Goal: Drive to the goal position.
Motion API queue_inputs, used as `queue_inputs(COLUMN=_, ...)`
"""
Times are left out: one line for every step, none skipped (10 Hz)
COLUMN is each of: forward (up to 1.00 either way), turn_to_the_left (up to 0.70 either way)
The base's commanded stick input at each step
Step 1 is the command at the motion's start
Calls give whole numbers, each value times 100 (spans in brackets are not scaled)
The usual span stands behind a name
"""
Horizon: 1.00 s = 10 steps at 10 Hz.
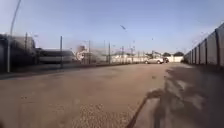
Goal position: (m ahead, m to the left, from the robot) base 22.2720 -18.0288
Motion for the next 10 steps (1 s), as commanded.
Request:
queue_inputs(forward=100, turn_to_the_left=-20)
queue_inputs(forward=100, turn_to_the_left=-15)
queue_inputs(forward=100, turn_to_the_left=0)
queue_inputs(forward=100, turn_to_the_left=0)
queue_inputs(forward=100, turn_to_the_left=0)
queue_inputs(forward=100, turn_to_the_left=0)
queue_inputs(forward=100, turn_to_the_left=0)
queue_inputs(forward=100, turn_to_the_left=0)
queue_inputs(forward=100, turn_to_the_left=0)
queue_inputs(forward=100, turn_to_the_left=0)
